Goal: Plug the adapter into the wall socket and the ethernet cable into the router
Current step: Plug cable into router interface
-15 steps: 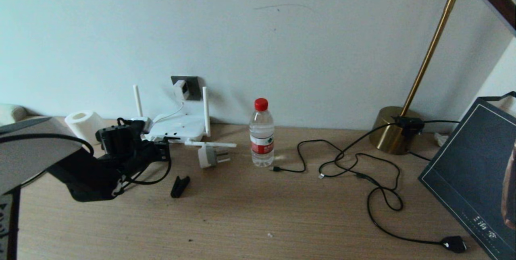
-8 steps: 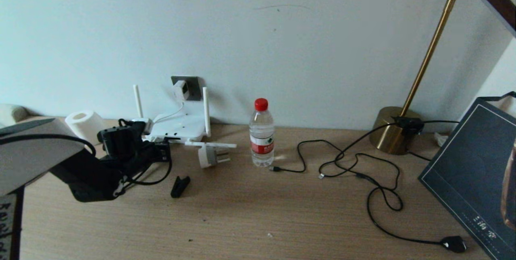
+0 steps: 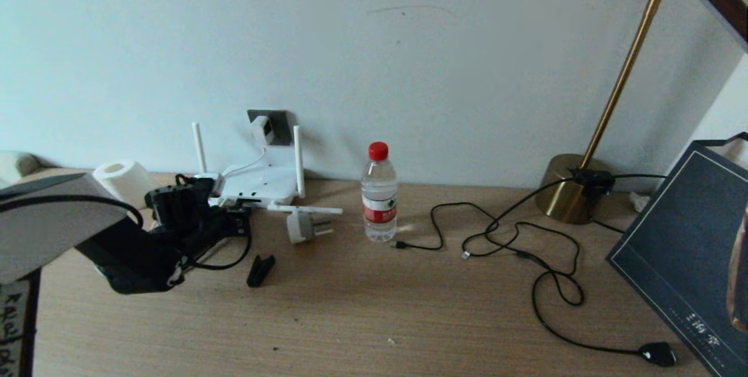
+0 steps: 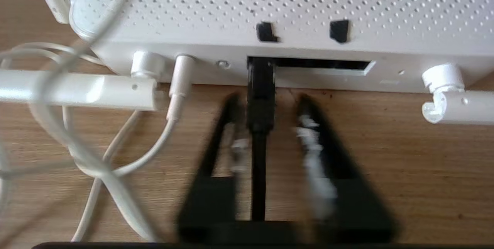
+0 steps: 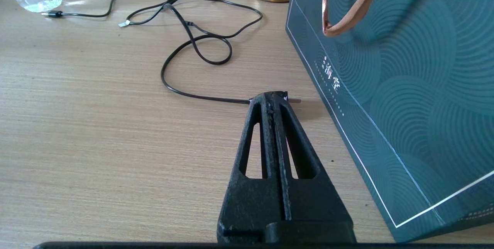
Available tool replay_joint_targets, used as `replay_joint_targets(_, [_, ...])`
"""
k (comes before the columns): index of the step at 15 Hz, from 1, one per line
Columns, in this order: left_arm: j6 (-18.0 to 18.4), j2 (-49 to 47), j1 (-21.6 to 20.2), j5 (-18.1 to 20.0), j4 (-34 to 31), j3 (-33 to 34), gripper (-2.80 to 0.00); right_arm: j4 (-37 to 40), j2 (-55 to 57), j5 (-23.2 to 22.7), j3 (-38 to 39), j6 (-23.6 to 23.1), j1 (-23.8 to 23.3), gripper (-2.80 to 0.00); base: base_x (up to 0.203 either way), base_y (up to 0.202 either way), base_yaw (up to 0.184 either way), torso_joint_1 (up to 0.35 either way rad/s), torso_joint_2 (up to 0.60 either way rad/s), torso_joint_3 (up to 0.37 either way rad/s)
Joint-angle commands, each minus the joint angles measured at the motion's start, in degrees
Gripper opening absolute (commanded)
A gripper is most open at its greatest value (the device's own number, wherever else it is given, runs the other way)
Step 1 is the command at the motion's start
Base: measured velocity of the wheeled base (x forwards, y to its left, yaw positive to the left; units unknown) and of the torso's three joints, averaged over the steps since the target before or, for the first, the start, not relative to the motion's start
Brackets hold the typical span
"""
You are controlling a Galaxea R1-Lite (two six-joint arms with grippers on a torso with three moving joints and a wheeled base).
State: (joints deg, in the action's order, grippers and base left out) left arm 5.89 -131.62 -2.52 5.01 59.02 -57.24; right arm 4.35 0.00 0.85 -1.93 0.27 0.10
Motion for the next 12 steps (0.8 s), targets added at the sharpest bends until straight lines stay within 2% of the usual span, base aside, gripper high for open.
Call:
replay_joint_targets(1, [0.0, 1.1, -0.1, 0.1, 0.5, 0.8, 0.00, 0.0, 0.1, -0.1, 0.0, 0.0, 0.0, -2.80, 0.000, 0.000, 0.000, 0.000, 0.00, 0.000])
replay_joint_targets(6, [-0.3, 7.5, 1.4, 1.0, 0.6, 5.7, 0.00, 0.0, 0.1, 0.0, 0.0, 0.0, 0.0, -2.80, 0.000, 0.000, 0.000, 0.000, 0.00, 0.000])
replay_joint_targets(12, [-0.3, 20.5, 5.8, 2.9, 0.4, 14.1, 0.00, 0.0, 0.1, 0.0, 0.0, 0.0, 0.0, -2.80, 0.000, 0.000, 0.000, 0.000, 0.00, 0.000])
